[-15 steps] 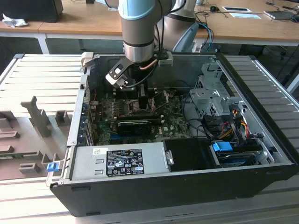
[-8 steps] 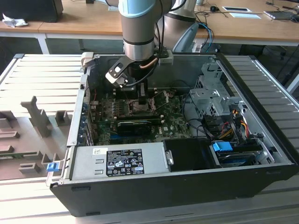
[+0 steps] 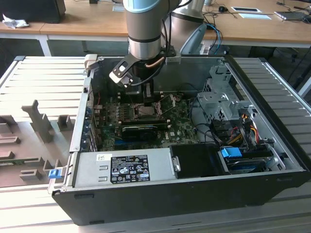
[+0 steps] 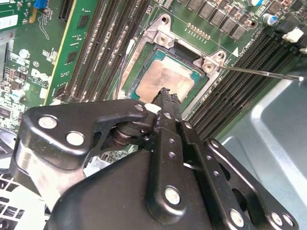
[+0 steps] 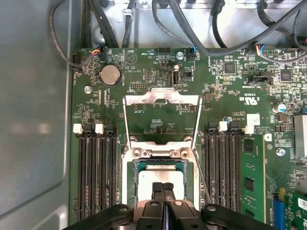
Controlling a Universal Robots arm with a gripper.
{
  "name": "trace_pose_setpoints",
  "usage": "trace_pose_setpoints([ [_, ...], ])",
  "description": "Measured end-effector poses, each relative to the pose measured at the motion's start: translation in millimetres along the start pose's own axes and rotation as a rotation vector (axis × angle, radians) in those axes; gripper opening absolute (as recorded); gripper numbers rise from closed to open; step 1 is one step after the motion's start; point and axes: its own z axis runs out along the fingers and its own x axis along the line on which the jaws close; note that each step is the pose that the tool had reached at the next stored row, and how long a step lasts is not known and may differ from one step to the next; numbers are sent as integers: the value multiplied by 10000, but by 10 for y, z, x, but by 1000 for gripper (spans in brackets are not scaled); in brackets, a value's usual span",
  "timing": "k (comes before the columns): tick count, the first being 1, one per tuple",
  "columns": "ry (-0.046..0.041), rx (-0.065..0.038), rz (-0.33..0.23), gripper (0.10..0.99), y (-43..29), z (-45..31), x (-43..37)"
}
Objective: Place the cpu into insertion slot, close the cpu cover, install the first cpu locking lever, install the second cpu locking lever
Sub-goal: 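Place the cpu into insertion slot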
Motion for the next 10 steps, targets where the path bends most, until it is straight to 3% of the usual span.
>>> trace_pose_setpoints([
  [10,-2,31,0,106,6,-79,1],
])
